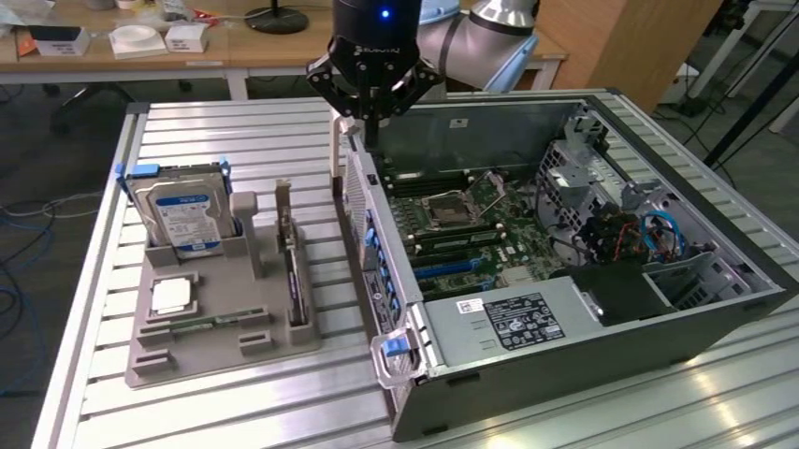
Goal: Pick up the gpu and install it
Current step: 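Reach for the gpu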
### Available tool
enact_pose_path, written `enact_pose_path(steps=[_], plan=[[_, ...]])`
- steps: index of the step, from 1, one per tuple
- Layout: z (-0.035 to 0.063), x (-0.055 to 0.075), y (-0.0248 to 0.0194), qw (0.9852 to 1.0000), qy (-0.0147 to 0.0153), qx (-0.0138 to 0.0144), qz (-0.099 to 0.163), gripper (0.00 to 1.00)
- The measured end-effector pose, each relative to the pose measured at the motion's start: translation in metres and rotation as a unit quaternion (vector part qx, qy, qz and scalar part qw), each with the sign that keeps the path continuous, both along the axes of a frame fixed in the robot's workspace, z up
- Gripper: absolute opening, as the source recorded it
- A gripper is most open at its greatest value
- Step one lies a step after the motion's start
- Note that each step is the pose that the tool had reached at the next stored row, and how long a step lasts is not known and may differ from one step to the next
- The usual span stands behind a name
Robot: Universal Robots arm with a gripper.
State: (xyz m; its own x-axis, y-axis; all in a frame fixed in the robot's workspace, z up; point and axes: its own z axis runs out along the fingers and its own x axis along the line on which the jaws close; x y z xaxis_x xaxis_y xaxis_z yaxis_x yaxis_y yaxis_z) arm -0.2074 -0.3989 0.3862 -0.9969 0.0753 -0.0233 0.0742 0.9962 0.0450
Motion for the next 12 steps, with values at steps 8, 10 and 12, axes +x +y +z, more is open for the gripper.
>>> enact_pose_path(steps=[8, 10, 12], plan=[[-0.0003, -0.0052, 0.0000, 1.0000, 0.0000, 0.0000, 0.000, 0.10], [-0.0004, -0.0065, 0.0000, 1.0000, 0.0000, 0.0000, 0.000, 0.10], [-0.0004, -0.0080, 0.0000, 1.0000, 0.0000, 0.0000, 0.000, 0.10]])
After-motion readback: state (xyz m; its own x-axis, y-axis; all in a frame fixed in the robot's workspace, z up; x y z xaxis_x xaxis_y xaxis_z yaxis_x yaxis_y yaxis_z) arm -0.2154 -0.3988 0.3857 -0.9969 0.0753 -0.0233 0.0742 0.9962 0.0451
